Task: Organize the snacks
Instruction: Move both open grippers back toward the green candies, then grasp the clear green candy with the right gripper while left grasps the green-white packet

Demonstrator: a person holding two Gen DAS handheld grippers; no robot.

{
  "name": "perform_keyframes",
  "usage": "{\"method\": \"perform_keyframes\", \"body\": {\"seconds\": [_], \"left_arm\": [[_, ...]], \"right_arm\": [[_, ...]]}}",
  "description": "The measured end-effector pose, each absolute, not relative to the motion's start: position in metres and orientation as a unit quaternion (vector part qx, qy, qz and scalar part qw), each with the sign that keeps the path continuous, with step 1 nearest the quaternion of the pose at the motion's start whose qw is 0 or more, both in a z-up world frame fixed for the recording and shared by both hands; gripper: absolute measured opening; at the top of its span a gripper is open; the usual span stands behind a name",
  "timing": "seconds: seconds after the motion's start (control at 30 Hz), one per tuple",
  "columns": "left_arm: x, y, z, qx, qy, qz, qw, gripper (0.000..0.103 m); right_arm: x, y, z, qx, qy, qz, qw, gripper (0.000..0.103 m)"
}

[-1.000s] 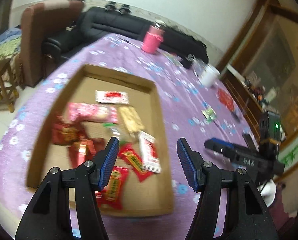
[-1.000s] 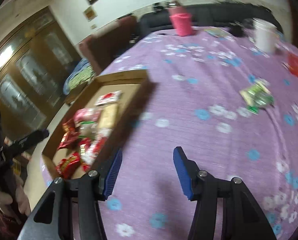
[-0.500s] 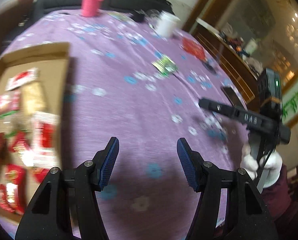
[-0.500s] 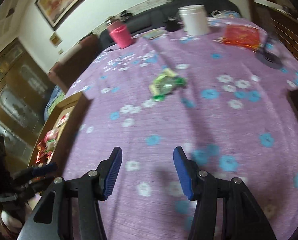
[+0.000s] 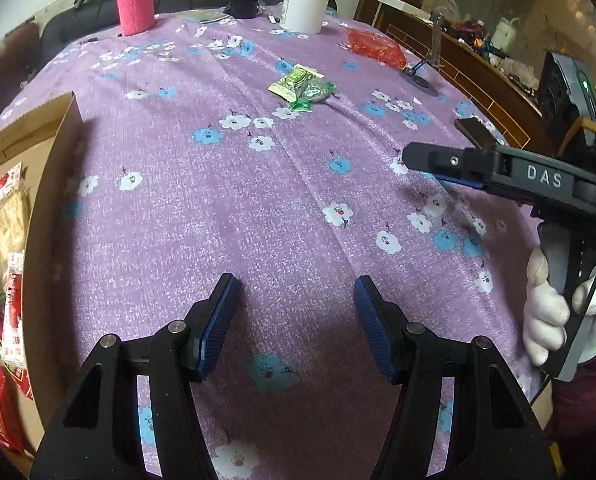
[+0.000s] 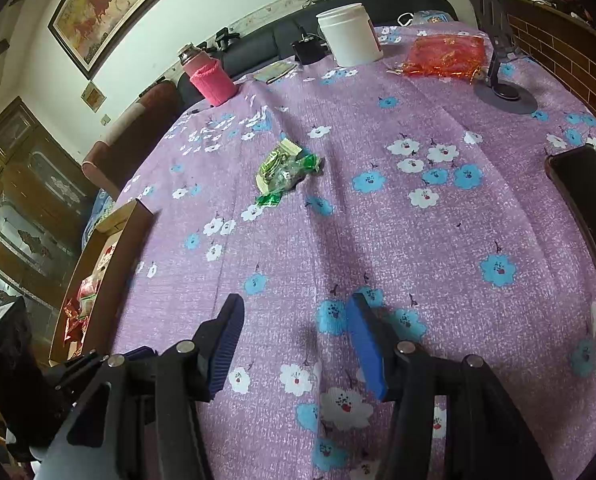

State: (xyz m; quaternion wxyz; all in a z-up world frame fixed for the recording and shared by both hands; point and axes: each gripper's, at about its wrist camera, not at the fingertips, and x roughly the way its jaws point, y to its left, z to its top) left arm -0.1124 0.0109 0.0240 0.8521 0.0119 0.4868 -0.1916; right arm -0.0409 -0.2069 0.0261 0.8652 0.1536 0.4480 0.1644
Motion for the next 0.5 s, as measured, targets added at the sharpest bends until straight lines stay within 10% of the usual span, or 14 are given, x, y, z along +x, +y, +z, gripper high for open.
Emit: {"method": "perform_keyframes", "body": {"seconds": [0.33,0.5], "left_arm": [[-0.118,-0.014,0.016,0.051,0.484,-0.220,0.846,0.102],[-0.119,-0.015,0.016,0.056,0.482,-0.223,0.845,0.102]], "right_arm": [[0.013,-0.192,0.037,0.180,0.444,0.176,0.860,0.057],[0.056,-0.173,0.031,0.164,0.453,0.145,0.864,0.054]]}}
